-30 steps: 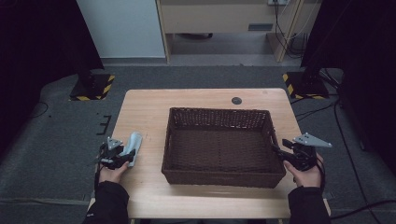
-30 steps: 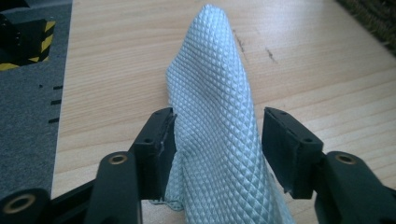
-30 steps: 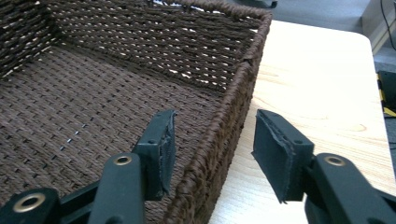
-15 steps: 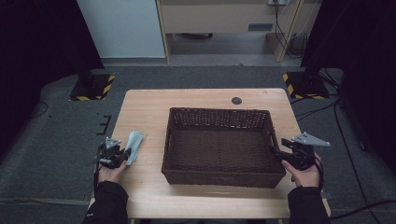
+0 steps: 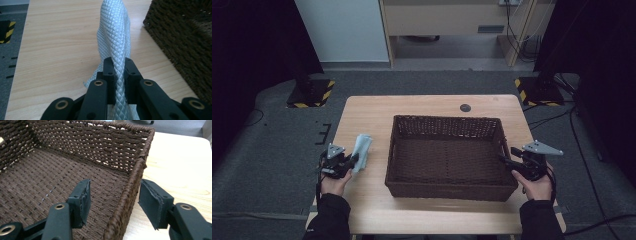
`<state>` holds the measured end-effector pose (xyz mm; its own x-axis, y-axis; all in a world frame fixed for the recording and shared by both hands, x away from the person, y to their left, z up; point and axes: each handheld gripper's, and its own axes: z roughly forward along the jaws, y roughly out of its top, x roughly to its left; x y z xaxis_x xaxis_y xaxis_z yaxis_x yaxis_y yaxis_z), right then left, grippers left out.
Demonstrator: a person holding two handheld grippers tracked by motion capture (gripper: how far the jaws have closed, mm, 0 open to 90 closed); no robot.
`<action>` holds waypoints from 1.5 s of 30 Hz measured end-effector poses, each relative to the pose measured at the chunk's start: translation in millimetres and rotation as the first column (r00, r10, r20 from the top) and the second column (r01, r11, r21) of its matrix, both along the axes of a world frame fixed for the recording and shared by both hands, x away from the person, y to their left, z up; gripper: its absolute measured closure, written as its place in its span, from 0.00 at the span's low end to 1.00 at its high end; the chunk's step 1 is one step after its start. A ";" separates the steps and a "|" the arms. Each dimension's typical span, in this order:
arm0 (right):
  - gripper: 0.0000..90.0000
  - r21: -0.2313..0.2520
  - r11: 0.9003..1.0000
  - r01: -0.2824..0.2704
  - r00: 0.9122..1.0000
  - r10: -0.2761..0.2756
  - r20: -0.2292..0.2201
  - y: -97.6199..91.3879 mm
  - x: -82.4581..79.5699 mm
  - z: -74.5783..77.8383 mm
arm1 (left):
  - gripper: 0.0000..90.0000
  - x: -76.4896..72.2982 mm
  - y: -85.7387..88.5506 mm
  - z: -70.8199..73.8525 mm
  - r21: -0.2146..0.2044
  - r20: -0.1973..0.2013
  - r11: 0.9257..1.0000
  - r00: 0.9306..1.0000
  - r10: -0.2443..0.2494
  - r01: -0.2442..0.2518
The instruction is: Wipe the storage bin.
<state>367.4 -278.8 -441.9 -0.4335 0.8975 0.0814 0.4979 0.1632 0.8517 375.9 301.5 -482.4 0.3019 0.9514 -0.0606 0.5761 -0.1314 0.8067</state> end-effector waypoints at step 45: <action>0.42 -0.008 1.000 0.020 0.999 -0.021 -0.038 10.7 9.5 -10.0 | 0.92 67.8 -77.5 -3.5 -0.023 -0.004 0.985 0.985 -0.171 0.171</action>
<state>376.9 -268.1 -452.0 -0.4118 0.9068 0.0903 0.5332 0.1594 0.8308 443.7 223.9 -486.0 0.4595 0.8842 -0.0840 0.5514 -0.2099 0.8074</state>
